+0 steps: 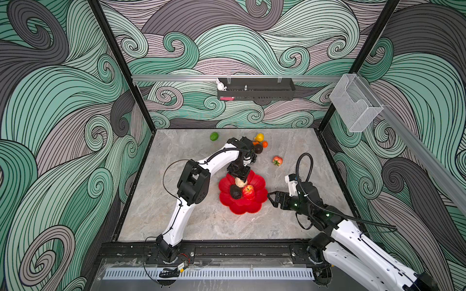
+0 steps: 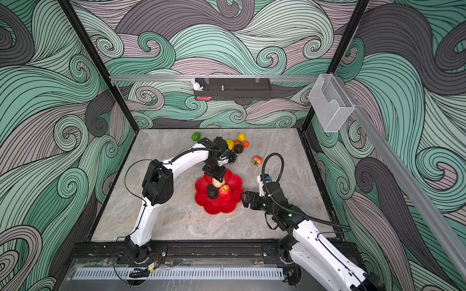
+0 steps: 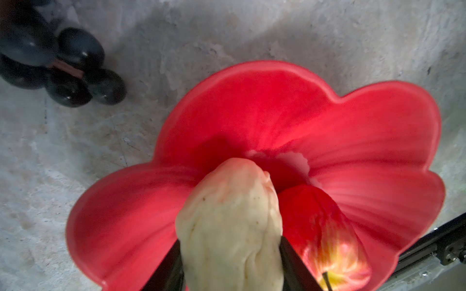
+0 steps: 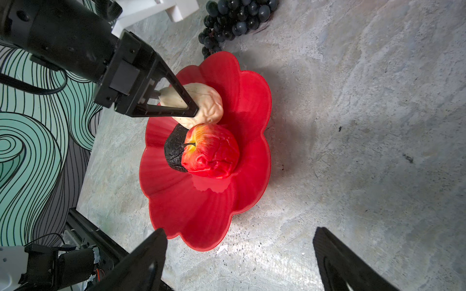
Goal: Arrange fruit in a fruit bowl
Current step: Place the fruit in the fruit bowl.
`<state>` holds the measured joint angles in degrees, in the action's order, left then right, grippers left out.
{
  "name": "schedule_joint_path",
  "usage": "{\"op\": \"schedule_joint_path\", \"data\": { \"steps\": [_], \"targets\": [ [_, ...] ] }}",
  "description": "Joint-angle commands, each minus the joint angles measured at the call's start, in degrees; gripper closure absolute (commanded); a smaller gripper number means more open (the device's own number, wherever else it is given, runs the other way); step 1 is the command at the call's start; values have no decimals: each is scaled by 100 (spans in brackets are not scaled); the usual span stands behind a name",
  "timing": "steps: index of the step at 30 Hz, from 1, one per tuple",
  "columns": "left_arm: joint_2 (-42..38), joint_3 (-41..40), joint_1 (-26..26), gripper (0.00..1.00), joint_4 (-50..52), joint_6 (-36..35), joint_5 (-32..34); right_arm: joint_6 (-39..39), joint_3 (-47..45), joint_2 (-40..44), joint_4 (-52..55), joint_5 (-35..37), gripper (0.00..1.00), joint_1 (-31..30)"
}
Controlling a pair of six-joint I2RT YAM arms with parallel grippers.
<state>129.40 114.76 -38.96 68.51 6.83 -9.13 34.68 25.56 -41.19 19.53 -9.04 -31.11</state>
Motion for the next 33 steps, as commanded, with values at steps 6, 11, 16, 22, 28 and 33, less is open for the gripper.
{"op": "schedule_joint_path", "data": {
  "steps": [6,11,16,22,28,33],
  "targets": [
    [179,230,39,52,293,-77,-120,-14,-49,5,-81,-1,9,-1],
    [225,249,38,49,344,-85,-133,-5,-43,23,-63,14,9,5],
    [191,249,29,43,371,-85,-133,-5,-43,40,-55,13,9,5],
    [121,214,20,36,374,-88,-155,4,-43,49,-48,18,9,0],
    [20,187,14,30,356,-77,-186,4,-34,50,-28,12,9,16],
    [-184,69,11,23,253,-50,-195,4,-25,60,-20,16,9,0]
  ]
}}
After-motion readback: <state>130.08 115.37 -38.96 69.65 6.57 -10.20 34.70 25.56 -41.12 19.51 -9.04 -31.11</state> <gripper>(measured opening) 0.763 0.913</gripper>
